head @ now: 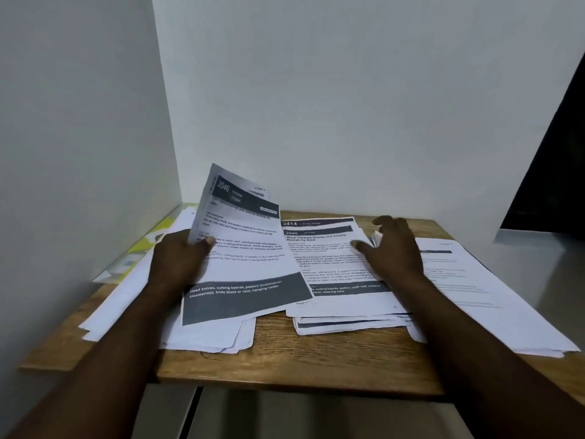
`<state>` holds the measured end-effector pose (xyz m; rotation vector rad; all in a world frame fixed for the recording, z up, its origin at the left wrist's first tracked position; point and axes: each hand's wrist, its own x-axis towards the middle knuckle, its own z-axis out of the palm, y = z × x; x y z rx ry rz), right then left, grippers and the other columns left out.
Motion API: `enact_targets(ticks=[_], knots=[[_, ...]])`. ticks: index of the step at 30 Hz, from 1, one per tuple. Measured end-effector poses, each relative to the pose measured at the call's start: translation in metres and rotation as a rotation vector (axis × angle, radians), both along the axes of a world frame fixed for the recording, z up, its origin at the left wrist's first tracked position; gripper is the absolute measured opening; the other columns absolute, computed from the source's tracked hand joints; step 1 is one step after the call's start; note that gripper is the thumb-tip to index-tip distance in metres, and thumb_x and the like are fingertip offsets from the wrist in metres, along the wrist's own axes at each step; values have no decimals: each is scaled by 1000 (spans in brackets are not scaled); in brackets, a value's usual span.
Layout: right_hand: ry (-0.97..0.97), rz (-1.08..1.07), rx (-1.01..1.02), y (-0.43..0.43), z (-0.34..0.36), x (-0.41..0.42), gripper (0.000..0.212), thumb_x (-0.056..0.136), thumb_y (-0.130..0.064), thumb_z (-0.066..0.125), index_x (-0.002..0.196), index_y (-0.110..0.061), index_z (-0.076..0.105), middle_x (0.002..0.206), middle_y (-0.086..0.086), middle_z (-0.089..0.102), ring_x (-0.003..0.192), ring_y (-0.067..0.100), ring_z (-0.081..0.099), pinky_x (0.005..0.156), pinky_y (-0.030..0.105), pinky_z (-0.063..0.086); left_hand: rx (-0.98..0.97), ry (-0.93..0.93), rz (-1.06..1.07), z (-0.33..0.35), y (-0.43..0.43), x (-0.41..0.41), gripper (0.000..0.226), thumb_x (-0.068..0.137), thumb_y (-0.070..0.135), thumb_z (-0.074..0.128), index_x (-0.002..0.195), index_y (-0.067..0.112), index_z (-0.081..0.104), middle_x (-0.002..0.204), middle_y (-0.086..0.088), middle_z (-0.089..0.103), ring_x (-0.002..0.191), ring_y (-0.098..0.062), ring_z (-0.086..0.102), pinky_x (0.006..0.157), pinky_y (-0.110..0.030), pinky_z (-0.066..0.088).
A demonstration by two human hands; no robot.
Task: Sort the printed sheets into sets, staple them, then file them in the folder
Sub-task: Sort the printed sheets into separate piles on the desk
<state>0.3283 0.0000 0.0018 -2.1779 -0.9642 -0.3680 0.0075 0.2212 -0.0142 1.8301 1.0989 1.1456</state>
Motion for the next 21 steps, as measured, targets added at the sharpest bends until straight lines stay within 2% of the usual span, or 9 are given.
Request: enact_targets(ticks=[2,4,7,10,13,14,16,18,21], knots=[[-13,81,110,3,6,-5,44,84,-47,85,116,-21,68,115,2,64,104,24,64,86,38,55,17,-34,-21,2,-1,0,20,95,37,73,94,17,77,91,0,78,88,-27,73,84,-45,56],[130,209,136,9,12,-19,34,86,-43,85,109,-22,71,102,-4,70,92,14,67,81,32,54,-7,-104,-50,4,-4,-1,19,95,36,75,92,18,77,89,1,79,88,-25,75,85,-47,58],[285,346,13,24,18,-45,41,85,-53,83,112,-24,72,99,-10,75,93,6,68,78,22,49,-86,-254,-130,5,-12,-1,15,95,30,78,88,17,77,82,8,80,75,-9,74,75,-36,57],[361,447,-47,40,19,-68,49,82,-61,82,116,-27,72,98,-12,78,91,11,73,87,32,58,-124,-322,-184,8,-18,-1,12,94,28,79,92,17,78,83,11,80,71,-1,71,75,-29,51],[421,507,42,49,14,-84,32,80,-40,91,104,-26,75,95,-3,80,89,21,76,87,46,63,-114,-323,-215,11,-25,-4,17,93,33,79,99,17,79,89,12,81,76,0,74,69,-24,53],[435,498,80,52,10,-85,32,78,-33,94,102,-25,74,94,1,79,88,23,76,86,48,63,-119,-333,-223,11,-27,-4,18,93,34,79,98,17,78,87,12,81,74,1,74,65,-20,53],[462,469,131,51,8,-85,39,76,-27,96,104,-24,69,88,3,78,79,18,74,78,41,64,-148,-368,-234,10,-29,-2,22,94,37,77,99,16,78,86,11,81,73,-1,75,58,-15,53],[469,429,183,48,9,-80,35,79,-26,93,102,-22,67,87,-1,77,74,14,73,66,32,59,-170,-374,-231,10,-28,0,27,96,42,73,104,16,78,91,8,82,79,-6,78,62,-18,57],[421,308,229,39,13,-65,17,90,-27,84,97,-18,72,89,-11,76,78,6,71,62,18,49,-200,-356,-181,11,-20,-1,30,97,46,73,110,20,78,98,5,82,89,-18,79,84,-38,63]])
